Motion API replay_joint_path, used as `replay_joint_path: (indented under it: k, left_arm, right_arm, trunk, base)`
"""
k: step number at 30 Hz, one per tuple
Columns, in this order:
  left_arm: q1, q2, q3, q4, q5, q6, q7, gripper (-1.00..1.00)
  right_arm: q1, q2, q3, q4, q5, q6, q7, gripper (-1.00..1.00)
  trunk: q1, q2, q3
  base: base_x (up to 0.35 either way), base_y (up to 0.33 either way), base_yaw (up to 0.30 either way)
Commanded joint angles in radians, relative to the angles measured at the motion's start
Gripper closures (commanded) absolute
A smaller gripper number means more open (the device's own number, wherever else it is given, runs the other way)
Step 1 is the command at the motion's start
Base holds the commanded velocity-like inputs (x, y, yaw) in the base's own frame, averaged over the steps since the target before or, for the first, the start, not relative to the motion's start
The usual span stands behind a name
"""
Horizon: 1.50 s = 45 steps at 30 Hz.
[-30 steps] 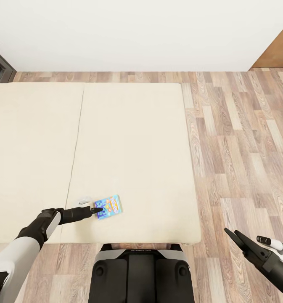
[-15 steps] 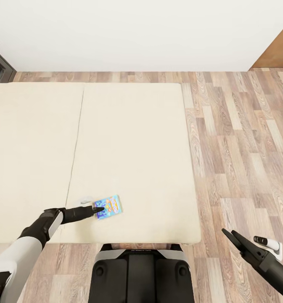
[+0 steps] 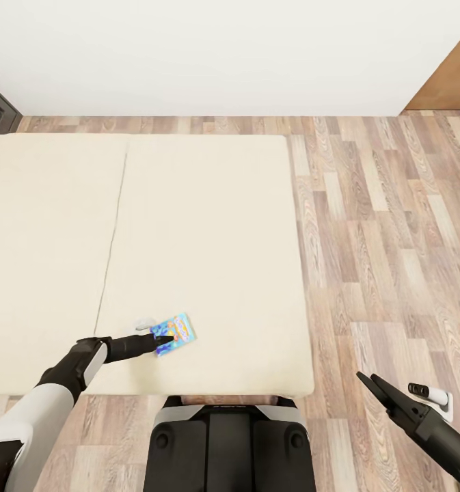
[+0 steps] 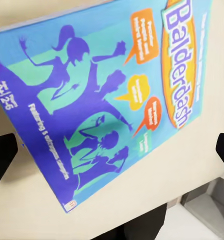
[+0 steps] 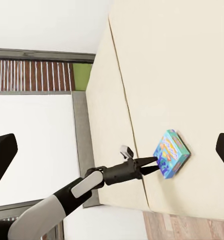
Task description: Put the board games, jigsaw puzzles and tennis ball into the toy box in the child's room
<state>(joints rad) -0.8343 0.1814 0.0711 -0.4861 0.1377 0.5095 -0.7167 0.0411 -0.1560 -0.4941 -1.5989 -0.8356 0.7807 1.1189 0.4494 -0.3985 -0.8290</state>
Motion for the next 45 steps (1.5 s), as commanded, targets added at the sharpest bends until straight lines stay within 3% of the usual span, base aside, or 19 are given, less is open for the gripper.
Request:
replay_joint_path:
  k: [1, 31, 45]
  left_arm:
    - [0.000, 0.000, 0.002, 0.000, 0.004, 0.007, -0.002, -1.00]
    - [0.000, 0.004, 0.003, 0.000, 0.005, 0.007, -0.007, -1.00]
    - [-0.009, 0.066, 0.010, -0.011, 0.001, 0.027, -0.005, -1.00]
  right_arm:
    - [0.000, 0.000, 0.000, -0.001, -0.005, 0.006, -0.001, -1.00]
    - [0.000, -0.001, 0.000, 0.000, -0.004, 0.006, -0.001, -1.00]
    - [0.000, -0.001, -0.010, 0.000, -0.003, 0.006, -0.001, -1.00]
  trunk:
    - [0.001, -0.002, -0.001]
    - [0.001, -0.002, -0.001]
    - [0.001, -0.002, -0.001]
  base:
    - [0.000, -0.039, 0.000]
    - [0.000, -0.166, 0.000]
    - [0.000, -0.024, 0.000]
